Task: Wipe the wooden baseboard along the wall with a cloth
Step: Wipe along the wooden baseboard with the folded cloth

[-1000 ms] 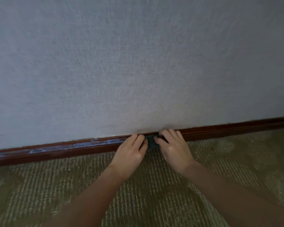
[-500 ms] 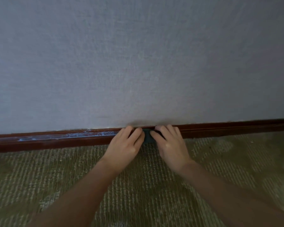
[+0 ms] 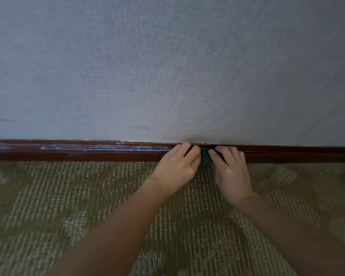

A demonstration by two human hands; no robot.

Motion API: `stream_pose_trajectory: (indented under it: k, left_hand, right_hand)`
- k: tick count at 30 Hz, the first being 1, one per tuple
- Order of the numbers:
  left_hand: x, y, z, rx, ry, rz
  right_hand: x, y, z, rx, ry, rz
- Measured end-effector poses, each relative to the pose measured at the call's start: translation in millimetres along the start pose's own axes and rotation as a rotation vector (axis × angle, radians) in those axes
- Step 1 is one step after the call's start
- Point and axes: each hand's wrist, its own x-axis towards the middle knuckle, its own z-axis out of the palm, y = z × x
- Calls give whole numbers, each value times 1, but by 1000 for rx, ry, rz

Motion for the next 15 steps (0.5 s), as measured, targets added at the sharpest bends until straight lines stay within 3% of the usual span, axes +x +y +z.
stream_pose_trajectory:
  k: [9,15]
  left_hand:
    - [-9,-8,-6,72,21,17]
    - [0,-5,-3,83,23,86]
  right_hand:
    - [10,-5,-6,-35,-46,-148]
    - [4,-8,-8,-22,-27,13]
